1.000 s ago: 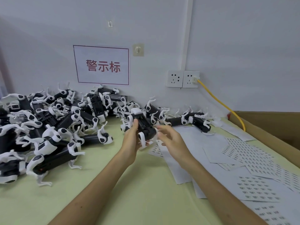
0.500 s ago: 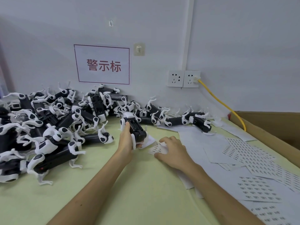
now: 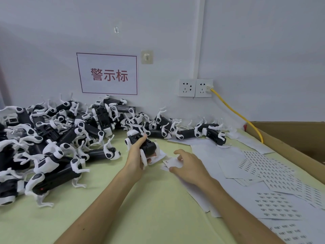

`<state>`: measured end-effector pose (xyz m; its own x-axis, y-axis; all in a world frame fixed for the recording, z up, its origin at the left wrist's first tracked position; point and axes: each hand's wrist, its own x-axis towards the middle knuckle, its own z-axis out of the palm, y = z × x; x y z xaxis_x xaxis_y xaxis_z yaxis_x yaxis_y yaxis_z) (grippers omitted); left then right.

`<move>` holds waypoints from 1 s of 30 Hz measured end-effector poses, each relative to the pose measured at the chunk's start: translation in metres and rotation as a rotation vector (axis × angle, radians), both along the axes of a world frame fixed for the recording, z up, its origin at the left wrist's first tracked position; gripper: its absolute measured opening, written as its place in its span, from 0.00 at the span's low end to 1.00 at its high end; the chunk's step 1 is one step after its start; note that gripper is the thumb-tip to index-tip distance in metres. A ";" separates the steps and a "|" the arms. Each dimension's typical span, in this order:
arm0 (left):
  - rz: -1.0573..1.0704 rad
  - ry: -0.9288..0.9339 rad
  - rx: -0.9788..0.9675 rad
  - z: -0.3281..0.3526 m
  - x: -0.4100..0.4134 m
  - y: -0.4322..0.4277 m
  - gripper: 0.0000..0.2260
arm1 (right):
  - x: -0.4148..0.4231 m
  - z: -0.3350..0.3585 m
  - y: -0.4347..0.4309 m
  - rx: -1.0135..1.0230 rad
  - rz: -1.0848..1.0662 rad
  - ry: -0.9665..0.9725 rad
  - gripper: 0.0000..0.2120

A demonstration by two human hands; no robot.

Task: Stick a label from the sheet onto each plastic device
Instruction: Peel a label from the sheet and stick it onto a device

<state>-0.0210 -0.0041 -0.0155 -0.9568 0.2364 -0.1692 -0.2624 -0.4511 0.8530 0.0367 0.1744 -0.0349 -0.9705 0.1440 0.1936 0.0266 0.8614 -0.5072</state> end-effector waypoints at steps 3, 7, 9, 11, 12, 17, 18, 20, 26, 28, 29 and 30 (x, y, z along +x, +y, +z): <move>-0.031 0.015 0.004 0.000 0.002 0.001 0.09 | 0.000 -0.001 0.000 -0.001 0.000 -0.011 0.30; -0.095 -0.039 0.102 0.002 0.005 -0.001 0.06 | -0.002 -0.001 0.003 -0.117 -0.019 0.009 0.32; -0.128 -0.046 0.125 0.004 0.007 -0.001 0.02 | -0.003 0.000 0.005 -0.240 -0.035 0.074 0.31; -0.151 -0.048 0.162 0.006 0.010 0.000 0.02 | -0.004 0.000 0.006 -0.303 -0.045 0.140 0.30; -0.156 -0.052 0.179 0.009 0.011 0.000 0.02 | -0.006 0.000 0.006 -0.315 -0.051 0.173 0.29; -0.060 -0.048 0.204 0.018 0.010 -0.005 0.02 | -0.009 0.001 0.011 -0.037 -0.242 0.299 0.28; -0.033 -0.037 0.187 0.018 0.007 -0.007 0.03 | -0.008 -0.002 0.012 0.132 -0.260 0.278 0.29; 0.005 -0.016 0.136 0.017 0.004 -0.010 0.04 | -0.007 -0.006 0.006 0.282 -0.153 0.271 0.30; 0.049 -0.041 0.084 0.015 0.004 -0.011 0.08 | -0.011 -0.009 -0.014 0.282 0.275 0.244 0.15; 0.066 -0.039 0.082 0.016 0.005 -0.011 0.08 | -0.011 -0.014 -0.013 0.313 0.287 0.174 0.15; 0.070 -0.039 0.081 0.017 0.005 -0.010 0.08 | -0.011 -0.015 -0.012 0.311 0.291 0.155 0.16; 0.078 -0.037 0.084 0.017 0.005 -0.010 0.08 | -0.011 -0.015 -0.013 0.307 0.297 0.143 0.16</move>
<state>-0.0158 -0.0144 0.0012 -0.9663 0.1760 -0.1879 -0.2544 -0.5412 0.8015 0.0256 0.1610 -0.0501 -0.9214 -0.2224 0.3188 -0.2967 0.9323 -0.2070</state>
